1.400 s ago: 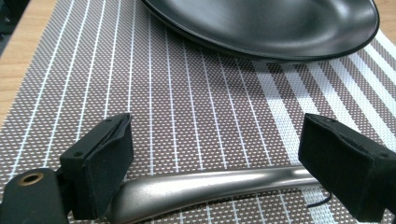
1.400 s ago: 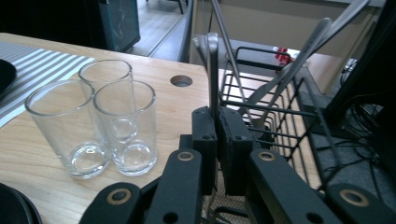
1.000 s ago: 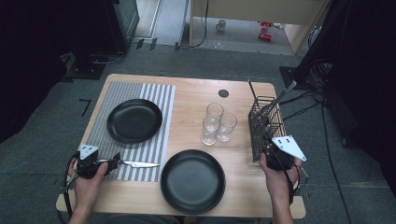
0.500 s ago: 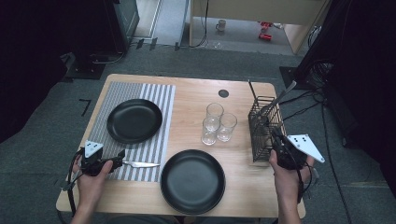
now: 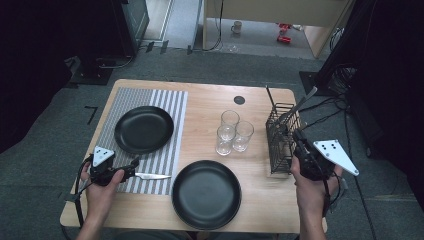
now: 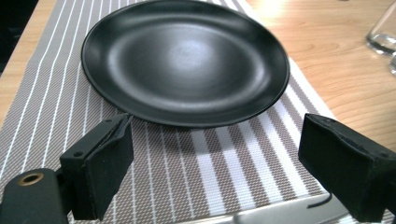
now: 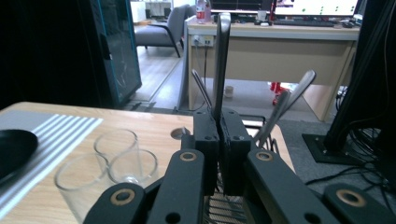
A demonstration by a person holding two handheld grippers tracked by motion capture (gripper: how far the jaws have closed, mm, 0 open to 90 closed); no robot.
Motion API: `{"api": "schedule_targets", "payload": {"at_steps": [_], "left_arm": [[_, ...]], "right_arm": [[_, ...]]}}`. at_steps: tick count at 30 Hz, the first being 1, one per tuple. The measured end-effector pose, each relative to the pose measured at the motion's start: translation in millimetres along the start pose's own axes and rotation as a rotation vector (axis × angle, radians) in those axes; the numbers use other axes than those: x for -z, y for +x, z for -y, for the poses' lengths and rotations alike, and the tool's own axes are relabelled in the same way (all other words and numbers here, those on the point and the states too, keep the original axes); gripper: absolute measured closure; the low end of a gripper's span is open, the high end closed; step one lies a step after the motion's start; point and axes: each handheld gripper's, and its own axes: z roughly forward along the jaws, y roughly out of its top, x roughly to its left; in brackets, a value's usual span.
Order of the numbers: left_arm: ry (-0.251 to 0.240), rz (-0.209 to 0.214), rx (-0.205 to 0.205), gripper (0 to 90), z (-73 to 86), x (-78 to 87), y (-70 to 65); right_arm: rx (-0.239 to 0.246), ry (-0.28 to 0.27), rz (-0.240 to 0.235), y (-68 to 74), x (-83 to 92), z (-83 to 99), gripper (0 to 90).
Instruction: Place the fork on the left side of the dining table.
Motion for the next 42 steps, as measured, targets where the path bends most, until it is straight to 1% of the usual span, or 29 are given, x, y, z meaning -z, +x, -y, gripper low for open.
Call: {"api": "schedule_targets", "payload": {"at_steps": [4,10,17,20,24,30,42], "left_arm": [[-0.006,0.015,-0.012,10.8,-4.1,-0.8,-6.3],[-0.013,0.039,-0.029,10.8,-8.7,-2.6,-16.5],[-0.020,0.060,-0.043,10.8,-14.0,-3.4,-24.9],[-0.026,0.071,-0.044,10.8,-16.6,-3.9,-28.7],[-0.030,0.079,-0.057,10.8,-19.4,-4.5,-34.3],[-0.030,0.104,-0.069,10.8,-22.6,-7.1,-44.9],[-0.035,0.139,-0.096,10.8,-26.5,-11.5,-62.9]], "right_arm": [[0.007,-0.015,-0.005,5.2,3.5,-6.0,88.1],[0.015,-0.033,-0.035,15.8,7.7,-14.8,88.1],[0.025,-0.046,-0.067,27.9,7.1,-20.5,88.1],[0.028,-0.047,-0.081,32.6,6.0,-21.6,88.1],[0.027,-0.046,-0.098,39.4,3.7,-22.3,88.1],[0.031,-0.046,-0.129,49.9,0.5,-22.8,88.1],[0.032,-0.041,-0.172,68.5,-5.4,-20.6,88.1]]}}
